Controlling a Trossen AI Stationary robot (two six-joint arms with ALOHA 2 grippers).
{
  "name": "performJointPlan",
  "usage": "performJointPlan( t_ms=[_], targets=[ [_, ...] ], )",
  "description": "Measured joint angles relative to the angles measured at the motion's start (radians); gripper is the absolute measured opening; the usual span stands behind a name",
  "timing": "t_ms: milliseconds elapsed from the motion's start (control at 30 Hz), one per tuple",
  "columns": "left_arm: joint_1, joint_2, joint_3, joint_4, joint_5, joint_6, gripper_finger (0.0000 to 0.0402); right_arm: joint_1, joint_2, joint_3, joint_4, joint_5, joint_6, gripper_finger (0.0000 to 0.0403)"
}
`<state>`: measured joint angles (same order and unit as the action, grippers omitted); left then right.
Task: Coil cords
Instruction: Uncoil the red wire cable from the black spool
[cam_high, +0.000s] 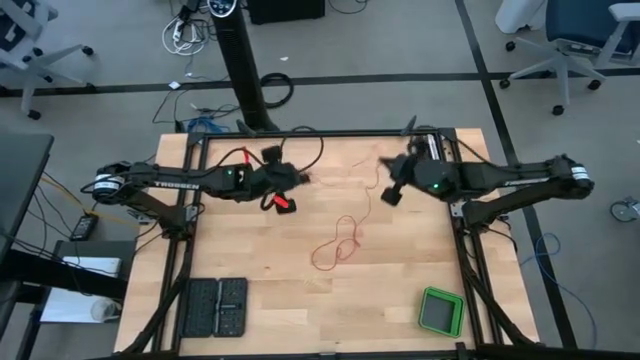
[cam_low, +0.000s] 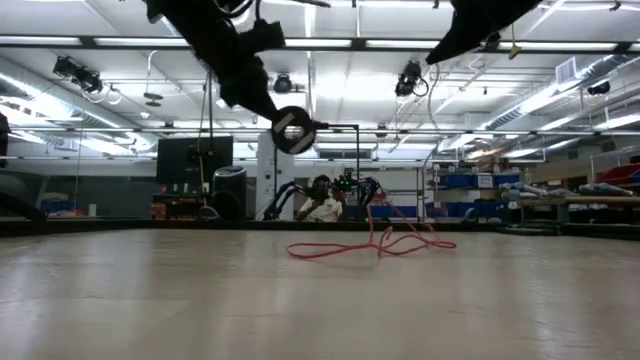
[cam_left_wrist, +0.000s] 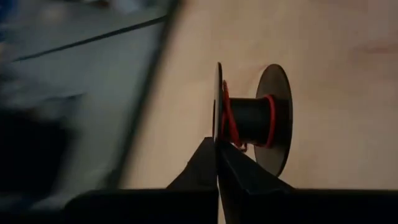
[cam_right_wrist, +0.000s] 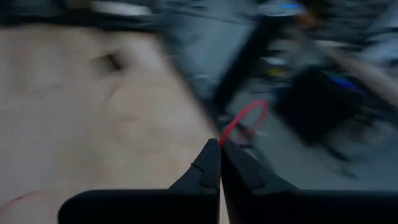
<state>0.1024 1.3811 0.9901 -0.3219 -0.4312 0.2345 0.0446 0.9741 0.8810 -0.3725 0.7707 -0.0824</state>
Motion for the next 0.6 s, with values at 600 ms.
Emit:
performJointPlan(
  t_ms=[600],
  targets=[
    [0.000,-0.001,0.000,0.753,0.269,-0.030,0.0000,-0.071,0.211,0.000,-0.087,-0.318,0.064,0.0000]
  ],
)
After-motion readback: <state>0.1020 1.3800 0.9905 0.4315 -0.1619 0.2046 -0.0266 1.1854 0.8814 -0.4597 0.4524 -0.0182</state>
